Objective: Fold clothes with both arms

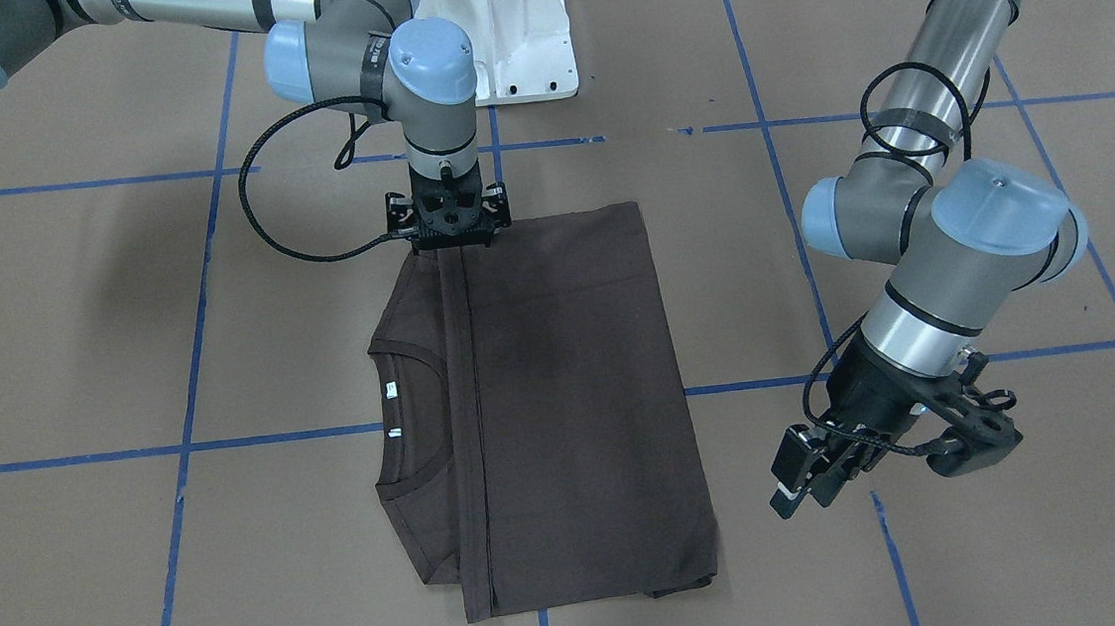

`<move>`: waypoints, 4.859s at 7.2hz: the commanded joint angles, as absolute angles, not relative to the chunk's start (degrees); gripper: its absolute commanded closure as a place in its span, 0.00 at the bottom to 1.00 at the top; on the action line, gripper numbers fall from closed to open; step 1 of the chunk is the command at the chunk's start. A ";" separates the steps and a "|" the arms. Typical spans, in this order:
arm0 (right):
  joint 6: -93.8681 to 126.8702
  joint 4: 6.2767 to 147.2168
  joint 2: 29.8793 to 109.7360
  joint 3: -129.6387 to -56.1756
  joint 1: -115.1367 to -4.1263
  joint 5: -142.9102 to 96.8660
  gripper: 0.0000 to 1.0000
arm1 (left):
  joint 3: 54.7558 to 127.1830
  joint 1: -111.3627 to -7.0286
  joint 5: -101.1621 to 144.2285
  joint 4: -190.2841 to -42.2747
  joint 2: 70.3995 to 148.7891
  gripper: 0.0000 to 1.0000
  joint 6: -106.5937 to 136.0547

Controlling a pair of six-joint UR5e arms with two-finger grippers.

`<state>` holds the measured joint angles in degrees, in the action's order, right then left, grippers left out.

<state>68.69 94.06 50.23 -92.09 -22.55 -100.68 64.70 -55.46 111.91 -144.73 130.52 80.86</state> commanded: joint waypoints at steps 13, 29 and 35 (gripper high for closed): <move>83.98 83.49 61.44 -99.17 -22.45 -92.33 0.00 | 85.07 -56.16 117.07 -142.13 119.42 0.39 82.34; 116.81 82.00 61.70 -99.67 -16.52 -81.12 0.54 | 91.41 -55.55 116.46 -140.98 115.49 0.37 82.88; 115.84 82.09 61.35 -100.89 -16.87 -81.47 1.00 | 91.49 -55.63 116.54 -140.98 115.40 0.37 83.06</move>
<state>116.18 82.02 61.40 -100.28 -16.61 -81.25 91.49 -55.62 116.54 -140.98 115.42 83.03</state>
